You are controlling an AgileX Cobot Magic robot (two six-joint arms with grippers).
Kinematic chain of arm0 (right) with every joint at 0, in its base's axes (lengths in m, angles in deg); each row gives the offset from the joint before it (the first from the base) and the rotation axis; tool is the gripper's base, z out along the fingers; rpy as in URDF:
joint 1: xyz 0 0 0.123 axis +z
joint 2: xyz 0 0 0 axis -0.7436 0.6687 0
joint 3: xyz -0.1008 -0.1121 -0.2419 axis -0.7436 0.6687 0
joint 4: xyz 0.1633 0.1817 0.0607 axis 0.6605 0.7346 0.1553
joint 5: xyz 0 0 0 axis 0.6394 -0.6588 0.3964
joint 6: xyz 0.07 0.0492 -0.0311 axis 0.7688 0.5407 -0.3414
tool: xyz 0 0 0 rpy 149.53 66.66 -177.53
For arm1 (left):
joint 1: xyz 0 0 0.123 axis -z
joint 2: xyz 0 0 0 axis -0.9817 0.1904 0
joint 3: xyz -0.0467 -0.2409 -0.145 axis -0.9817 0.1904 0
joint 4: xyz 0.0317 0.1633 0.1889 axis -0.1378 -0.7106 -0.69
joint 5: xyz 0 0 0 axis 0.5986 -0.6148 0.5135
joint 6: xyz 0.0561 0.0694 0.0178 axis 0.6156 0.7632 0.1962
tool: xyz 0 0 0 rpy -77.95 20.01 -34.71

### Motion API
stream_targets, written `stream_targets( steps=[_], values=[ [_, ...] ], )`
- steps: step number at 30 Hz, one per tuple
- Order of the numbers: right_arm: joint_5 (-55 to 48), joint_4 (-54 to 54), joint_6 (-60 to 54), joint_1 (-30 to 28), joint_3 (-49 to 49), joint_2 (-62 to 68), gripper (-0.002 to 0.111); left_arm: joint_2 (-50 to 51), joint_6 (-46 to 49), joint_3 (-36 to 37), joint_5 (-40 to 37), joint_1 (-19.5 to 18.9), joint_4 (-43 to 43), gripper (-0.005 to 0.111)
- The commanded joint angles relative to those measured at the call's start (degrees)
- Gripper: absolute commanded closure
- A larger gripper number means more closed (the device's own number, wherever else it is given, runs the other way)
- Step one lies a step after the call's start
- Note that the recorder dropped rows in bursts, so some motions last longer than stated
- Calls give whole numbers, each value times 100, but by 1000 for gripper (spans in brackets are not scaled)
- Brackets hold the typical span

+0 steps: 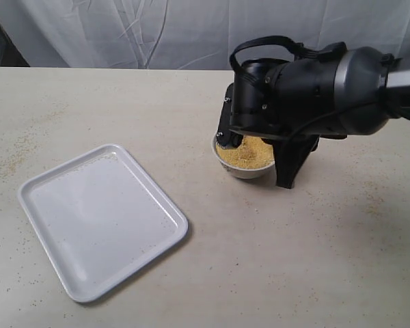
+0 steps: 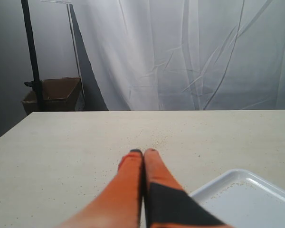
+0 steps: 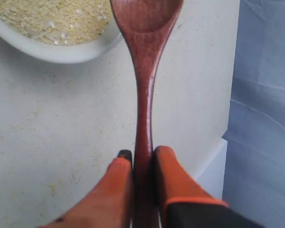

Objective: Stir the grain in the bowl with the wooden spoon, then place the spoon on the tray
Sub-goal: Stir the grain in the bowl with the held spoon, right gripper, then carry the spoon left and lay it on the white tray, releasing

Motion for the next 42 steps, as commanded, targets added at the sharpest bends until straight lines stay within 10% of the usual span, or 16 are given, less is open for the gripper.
stream_targets(
  steps=[1,8,16,22,30,32,36,38,40,42],
  values=[
    [101,40,54,-2,-22,-67,109,-28,-25,28,0,26,18,106],
    [1164,927,610,167,-278,-306,109,-28,-25,28,0,26,18,106],
    [3851,5107,-859,167,-423,112,109,-28,-25,28,0,26,18,106],
    [3823,7306,-2320,167,-739,999,109,-28,-25,28,0,26,18,106],
    [3791,7491,-2560,571,-1158,1533,109,-28,-25,28,0,26,18,106],
    [3767,7467,-2514,630,-1158,1585,100,-28,-25,28,0,26,18,106],
    [3500,7507,-2489,630,-1301,1583,25,-28,-25,28,0,26,18,106],
    [2884,7440,-2768,618,-1652,1339,12,-28,-25,28,0,26,18,106],
    [2406,7013,-2769,618,-1960,724,38,-28,-25,28,0,26,18,106],
    [2393,6501,-2453,618,-1807,-275,110,-28,-25,28,0,26,18,106]
  ],
)
